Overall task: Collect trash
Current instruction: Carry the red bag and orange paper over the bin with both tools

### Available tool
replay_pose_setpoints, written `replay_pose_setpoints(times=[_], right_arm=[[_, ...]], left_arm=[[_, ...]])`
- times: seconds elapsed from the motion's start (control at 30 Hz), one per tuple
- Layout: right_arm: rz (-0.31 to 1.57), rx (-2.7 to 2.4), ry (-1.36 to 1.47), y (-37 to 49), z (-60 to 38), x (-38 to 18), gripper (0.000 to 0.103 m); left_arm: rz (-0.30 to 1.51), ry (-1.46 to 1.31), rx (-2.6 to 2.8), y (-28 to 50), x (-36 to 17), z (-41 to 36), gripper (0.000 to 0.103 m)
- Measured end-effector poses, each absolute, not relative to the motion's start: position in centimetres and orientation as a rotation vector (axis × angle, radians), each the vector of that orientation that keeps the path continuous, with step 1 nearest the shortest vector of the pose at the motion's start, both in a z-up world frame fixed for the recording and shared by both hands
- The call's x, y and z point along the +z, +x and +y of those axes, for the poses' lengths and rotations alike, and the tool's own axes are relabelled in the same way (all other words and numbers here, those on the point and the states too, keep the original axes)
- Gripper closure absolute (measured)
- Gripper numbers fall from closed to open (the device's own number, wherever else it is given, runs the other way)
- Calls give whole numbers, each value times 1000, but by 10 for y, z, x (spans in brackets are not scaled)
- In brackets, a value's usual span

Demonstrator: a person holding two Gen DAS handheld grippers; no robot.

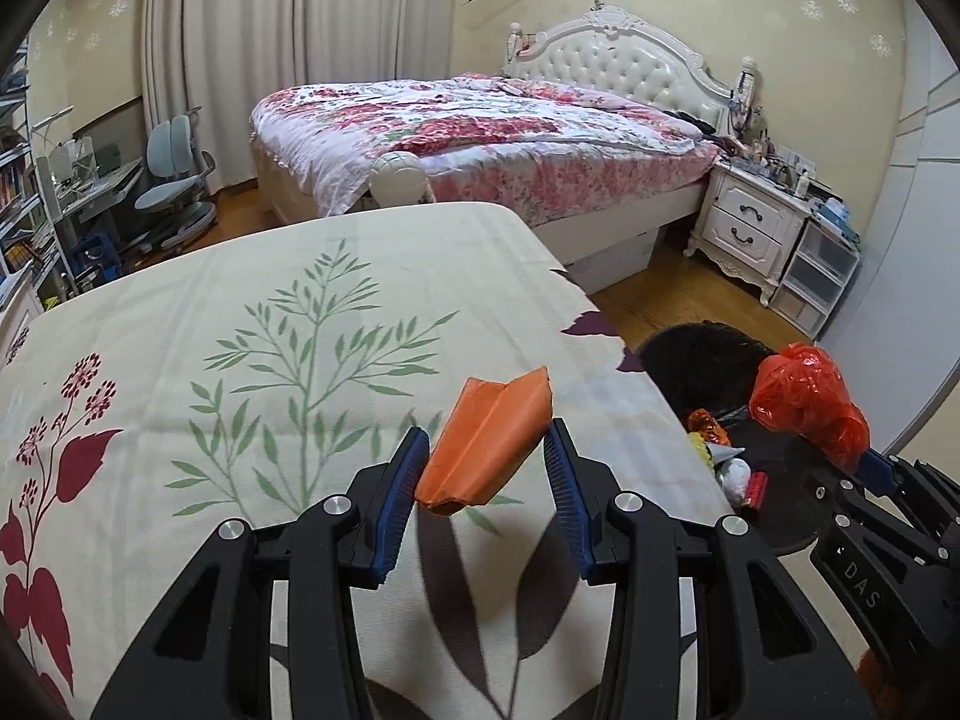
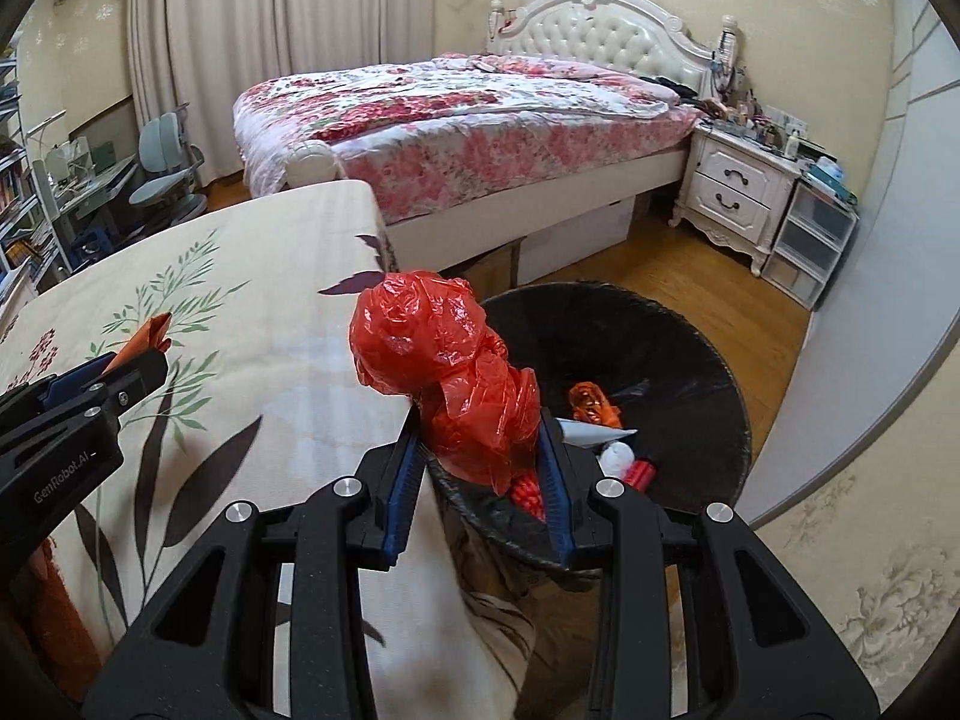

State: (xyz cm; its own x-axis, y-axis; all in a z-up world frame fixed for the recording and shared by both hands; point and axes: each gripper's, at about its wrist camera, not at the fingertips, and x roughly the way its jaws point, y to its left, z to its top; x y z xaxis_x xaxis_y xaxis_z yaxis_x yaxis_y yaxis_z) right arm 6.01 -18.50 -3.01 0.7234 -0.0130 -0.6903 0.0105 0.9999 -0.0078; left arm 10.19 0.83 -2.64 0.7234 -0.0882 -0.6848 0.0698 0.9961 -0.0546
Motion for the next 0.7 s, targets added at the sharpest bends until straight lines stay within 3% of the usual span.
replay_pose_setpoints(times=[0.7], right_arm=[[760,-192,71,93,-269,-48,69]], left_arm=[[756,70,-208,153,-41,-97,60]])
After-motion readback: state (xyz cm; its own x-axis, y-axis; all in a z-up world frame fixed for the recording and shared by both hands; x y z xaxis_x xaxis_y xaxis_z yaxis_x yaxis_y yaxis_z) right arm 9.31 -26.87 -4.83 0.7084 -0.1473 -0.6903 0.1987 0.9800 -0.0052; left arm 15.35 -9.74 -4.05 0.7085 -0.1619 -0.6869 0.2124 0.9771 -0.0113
